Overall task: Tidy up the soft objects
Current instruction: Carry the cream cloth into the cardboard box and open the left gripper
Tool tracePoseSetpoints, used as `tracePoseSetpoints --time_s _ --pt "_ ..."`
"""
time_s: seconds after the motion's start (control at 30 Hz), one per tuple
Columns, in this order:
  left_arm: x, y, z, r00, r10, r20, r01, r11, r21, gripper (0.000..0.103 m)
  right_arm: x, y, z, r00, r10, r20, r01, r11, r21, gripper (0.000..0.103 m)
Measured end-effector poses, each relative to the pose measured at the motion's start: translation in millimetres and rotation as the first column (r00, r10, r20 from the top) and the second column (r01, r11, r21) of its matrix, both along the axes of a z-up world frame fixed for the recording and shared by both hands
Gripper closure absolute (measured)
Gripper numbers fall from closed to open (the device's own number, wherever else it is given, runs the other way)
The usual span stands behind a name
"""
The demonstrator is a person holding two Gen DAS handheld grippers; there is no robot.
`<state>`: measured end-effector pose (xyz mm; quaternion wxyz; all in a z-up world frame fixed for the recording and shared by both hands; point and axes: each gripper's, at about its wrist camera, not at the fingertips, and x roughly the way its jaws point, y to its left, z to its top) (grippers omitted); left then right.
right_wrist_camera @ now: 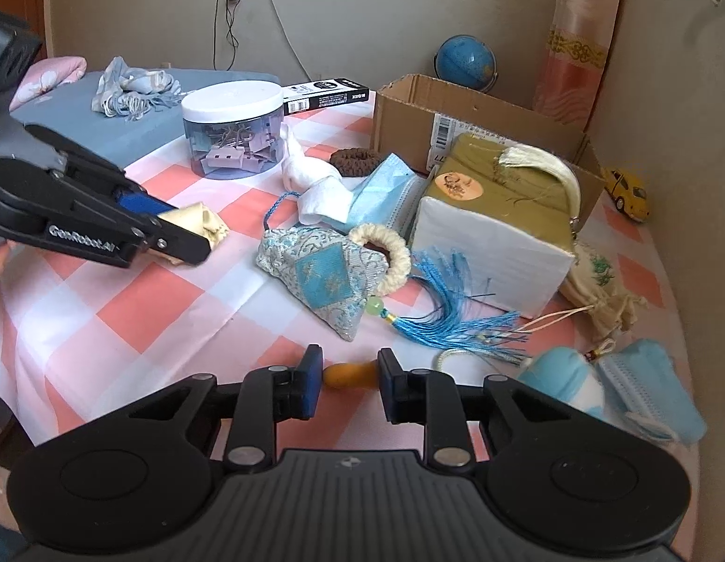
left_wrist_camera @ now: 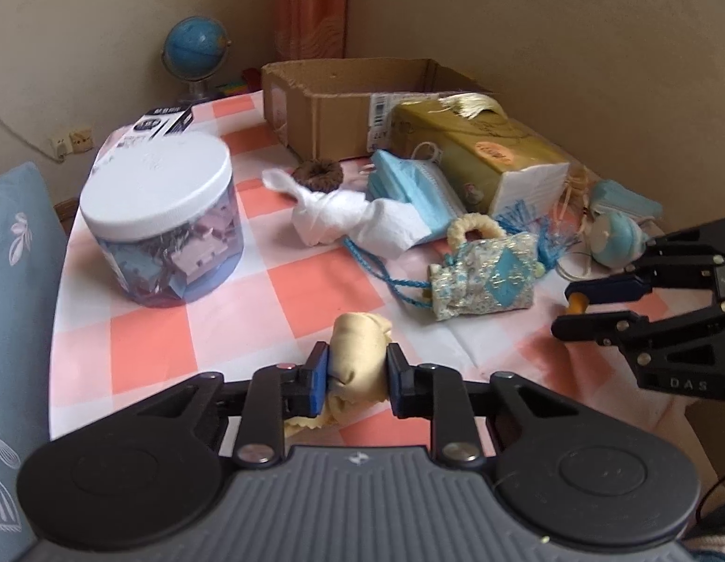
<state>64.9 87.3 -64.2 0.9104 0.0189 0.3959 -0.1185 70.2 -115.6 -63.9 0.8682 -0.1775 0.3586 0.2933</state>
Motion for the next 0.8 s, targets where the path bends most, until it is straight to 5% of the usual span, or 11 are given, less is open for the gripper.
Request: tracePoseSetpoints --time_s 0.3,0.57,0.8 --pt "19.7 -12.2 58.7 0.993 -0.104 0.057 0.102 0.994 0.047 0.080 4.8 -21.8 42.1 0.999 -0.007 0.042 0.005 0.999 0.043 0.074" --pt "101.5 -30.2 96.3 0.982 -0.126 0.142 0.123 0.992 0.026 0.080 21.6 -37.1 69.6 0.994 -0.039 0.105 0.032 0.997 0.067 0.074" --pt "178.3 -45.5 97.8 0.983 -0.115 0.142 0.112 0.993 0.035 0.080 41.9 -46.4 75.8 0.990 -0.074 0.117 0.066 0.995 0.070 0.074"
